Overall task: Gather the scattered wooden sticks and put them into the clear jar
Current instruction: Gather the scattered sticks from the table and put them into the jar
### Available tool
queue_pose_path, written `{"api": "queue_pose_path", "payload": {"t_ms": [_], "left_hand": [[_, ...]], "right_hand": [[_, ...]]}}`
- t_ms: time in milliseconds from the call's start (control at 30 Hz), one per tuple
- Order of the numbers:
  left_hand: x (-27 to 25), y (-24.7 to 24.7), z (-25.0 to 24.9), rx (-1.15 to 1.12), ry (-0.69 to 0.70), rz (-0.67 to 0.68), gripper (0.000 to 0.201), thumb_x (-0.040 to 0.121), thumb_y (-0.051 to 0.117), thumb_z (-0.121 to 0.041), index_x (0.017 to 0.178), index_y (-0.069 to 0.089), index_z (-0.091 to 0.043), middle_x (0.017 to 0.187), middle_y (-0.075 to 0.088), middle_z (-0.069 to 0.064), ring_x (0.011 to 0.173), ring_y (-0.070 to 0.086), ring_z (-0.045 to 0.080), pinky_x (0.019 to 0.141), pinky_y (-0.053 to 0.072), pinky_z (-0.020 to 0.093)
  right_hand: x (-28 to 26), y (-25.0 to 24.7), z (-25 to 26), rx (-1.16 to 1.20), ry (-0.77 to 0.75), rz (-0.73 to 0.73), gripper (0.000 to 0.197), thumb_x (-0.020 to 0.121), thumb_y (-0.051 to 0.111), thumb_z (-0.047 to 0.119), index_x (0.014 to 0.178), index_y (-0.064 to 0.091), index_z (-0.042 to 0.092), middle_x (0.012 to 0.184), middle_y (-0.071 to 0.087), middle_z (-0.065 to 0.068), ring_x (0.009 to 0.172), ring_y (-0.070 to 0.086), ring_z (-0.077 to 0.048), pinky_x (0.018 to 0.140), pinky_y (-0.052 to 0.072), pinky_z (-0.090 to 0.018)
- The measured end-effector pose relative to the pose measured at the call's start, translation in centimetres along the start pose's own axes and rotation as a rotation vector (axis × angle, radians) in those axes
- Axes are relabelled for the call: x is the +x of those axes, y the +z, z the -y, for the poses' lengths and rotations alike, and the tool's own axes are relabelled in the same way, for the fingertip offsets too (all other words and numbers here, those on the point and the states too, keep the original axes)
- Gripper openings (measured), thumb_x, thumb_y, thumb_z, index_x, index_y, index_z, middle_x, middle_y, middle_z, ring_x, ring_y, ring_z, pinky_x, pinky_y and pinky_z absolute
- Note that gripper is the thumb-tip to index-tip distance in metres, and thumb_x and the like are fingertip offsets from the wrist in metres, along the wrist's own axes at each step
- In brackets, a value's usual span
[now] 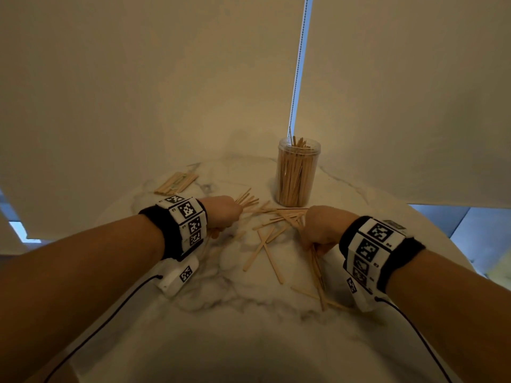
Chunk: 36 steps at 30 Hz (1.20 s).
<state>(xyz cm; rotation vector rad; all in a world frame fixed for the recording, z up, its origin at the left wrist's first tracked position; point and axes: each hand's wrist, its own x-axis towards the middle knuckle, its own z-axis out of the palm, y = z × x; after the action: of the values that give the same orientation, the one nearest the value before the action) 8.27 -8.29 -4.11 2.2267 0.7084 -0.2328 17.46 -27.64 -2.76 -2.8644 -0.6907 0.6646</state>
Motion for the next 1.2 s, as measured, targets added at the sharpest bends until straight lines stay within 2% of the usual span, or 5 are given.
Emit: {"api": "queue_pose_path", "payload": {"t_ms": [467, 700, 767, 1067, 1200], "left_hand": [[-0.6, -0.5, -2.9, -0.696, 0.269, -0.238, 0.029, 0.11, 0.03, -0.033, 0.098, 0.046, -0.012, 0.082, 0.06, 0.005, 0.059, 0.044, 0.012, 0.049, 0.039, 0.022], [0.9, 0.3, -5.0, -0.75, 0.43, -0.339, 0.032, 0.11, 0.029, -0.034, 0.118, 0.051, -0.011, 0.106, 0.072, 0.004, 0.09, 0.073, 0.018, 0.085, 0.058, 0.042], [1.3, 0.3, -5.4, -0.781, 0.478, -0.345, 0.032, 0.11, 0.03, -0.034, 0.118, 0.053, -0.013, 0.103, 0.071, 0.009, 0.083, 0.075, 0.027, 0.08, 0.061, 0.051], [2.8, -0.8, -6.7, -0.87, 0.64, -0.502, 0.035, 0.11, 0.028, -0.034, 0.108, 0.054, -0.011, 0.076, 0.073, -0.003, 0.057, 0.069, 0.018, 0.052, 0.059, 0.03], [3.6, -0.8, -6.9, -0.831, 0.685, -0.542, 0.037, 0.11, 0.026, -0.036, 0.106, 0.053, -0.012, 0.065, 0.066, -0.012, 0.048, 0.055, 0.018, 0.045, 0.047, 0.027]], "right_hand": [[-0.1, -4.3, 1.2, 0.46, -0.355, -0.249, 0.012, 0.085, 0.075, 0.011, 0.093, 0.072, 0.002, 0.088, 0.074, -0.015, 0.075, 0.075, -0.026, 0.072, 0.063, -0.041], [2.1, -5.9, 4.6, 0.489, -0.506, -0.463, 0.008, 0.09, 0.071, 0.021, 0.089, 0.067, 0.014, 0.076, 0.071, -0.002, 0.063, 0.069, -0.007, 0.058, 0.058, -0.022], [2.8, -6.0, 5.6, 0.512, -0.538, -0.54, 0.011, 0.09, 0.071, 0.026, 0.084, 0.065, 0.019, 0.07, 0.067, 0.004, 0.052, 0.063, 0.001, 0.046, 0.046, -0.011], [5.3, -6.0, 7.7, 0.849, -0.645, -0.625, 0.025, 0.088, 0.075, 0.033, 0.066, 0.064, 0.024, 0.06, 0.067, 0.001, 0.057, 0.068, -0.014, 0.052, 0.059, -0.03], [5.8, -6.7, 7.4, 0.612, -0.652, -0.722, 0.028, 0.091, 0.066, 0.045, 0.07, 0.069, 0.026, 0.065, 0.068, 0.007, 0.062, 0.065, -0.007, 0.062, 0.053, -0.027]]}}
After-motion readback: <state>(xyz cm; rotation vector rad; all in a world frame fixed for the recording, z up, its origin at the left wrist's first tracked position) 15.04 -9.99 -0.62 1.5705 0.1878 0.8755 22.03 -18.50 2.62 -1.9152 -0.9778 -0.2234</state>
